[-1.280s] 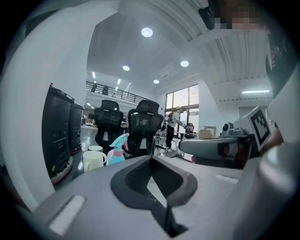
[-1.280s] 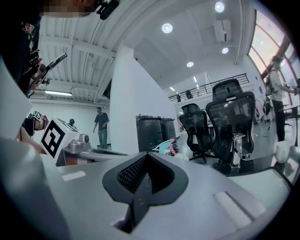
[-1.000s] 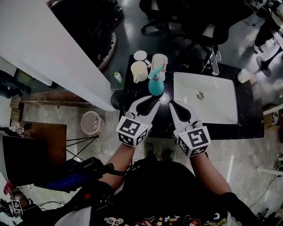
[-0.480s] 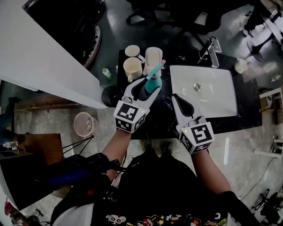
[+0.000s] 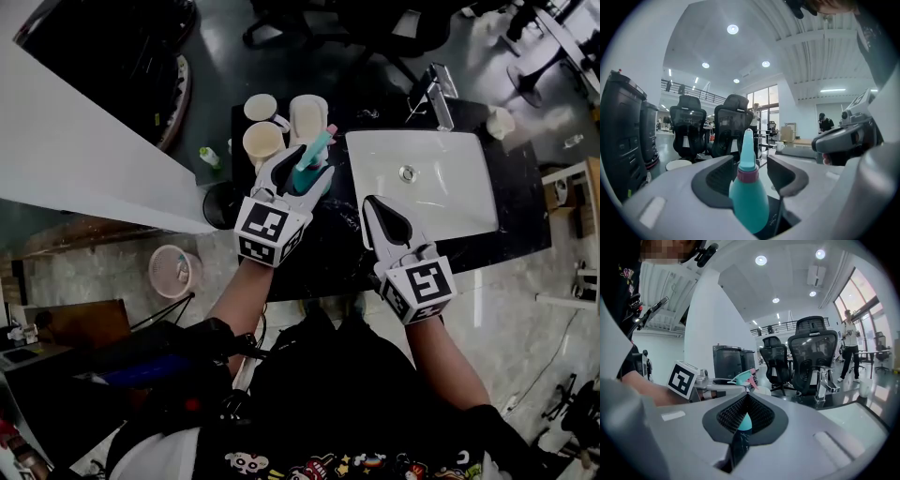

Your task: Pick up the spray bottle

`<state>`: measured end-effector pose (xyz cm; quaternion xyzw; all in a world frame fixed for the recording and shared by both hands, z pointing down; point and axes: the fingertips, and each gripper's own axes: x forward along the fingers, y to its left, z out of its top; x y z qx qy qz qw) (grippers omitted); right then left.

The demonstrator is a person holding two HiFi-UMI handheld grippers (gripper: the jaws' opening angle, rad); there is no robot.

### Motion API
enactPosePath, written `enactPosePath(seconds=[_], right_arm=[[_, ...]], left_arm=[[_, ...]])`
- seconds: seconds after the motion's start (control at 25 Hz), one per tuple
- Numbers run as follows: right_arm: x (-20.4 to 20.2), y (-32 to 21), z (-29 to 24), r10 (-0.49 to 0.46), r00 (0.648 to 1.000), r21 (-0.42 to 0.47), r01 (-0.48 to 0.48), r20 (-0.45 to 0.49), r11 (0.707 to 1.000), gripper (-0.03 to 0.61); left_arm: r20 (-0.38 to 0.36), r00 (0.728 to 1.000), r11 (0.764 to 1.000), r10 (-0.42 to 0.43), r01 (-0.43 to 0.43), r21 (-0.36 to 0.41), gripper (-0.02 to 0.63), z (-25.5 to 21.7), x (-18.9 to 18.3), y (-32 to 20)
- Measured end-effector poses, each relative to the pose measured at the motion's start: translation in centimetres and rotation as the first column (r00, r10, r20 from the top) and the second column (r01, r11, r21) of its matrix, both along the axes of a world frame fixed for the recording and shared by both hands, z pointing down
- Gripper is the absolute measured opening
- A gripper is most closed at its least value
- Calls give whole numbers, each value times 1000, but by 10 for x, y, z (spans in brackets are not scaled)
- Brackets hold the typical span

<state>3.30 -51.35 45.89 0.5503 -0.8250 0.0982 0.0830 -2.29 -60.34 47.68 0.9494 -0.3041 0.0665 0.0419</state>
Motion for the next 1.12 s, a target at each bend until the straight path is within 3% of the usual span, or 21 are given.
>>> enactPosePath(seconds=[0.16,0.2,0.56,0.8,1.12], right_arm=[[9,4,2,23,1000,-11,-23,-2,1000,23],[11,3,2,26,1000,-12,-26,0,1000,23],[14,4,-4,8,1000,1,-8,17,1000,23],[16,9,-17,-25,999,37,23,44,999,23],[17,30,-29,-105,991,76,99,83,992,23]], left_arm=[[16,1000,1000,-9,9,-3,203,4,5,-4],[24,1000,1000,-16,16,1,154,5,5,-6],[13,999,998,-47,46,51,150,-20,5,8],[-5,988,986,-153,153,66,150,-46,-3,29],[-18,944,940,-330,330,82,150,-59,-10,77]])
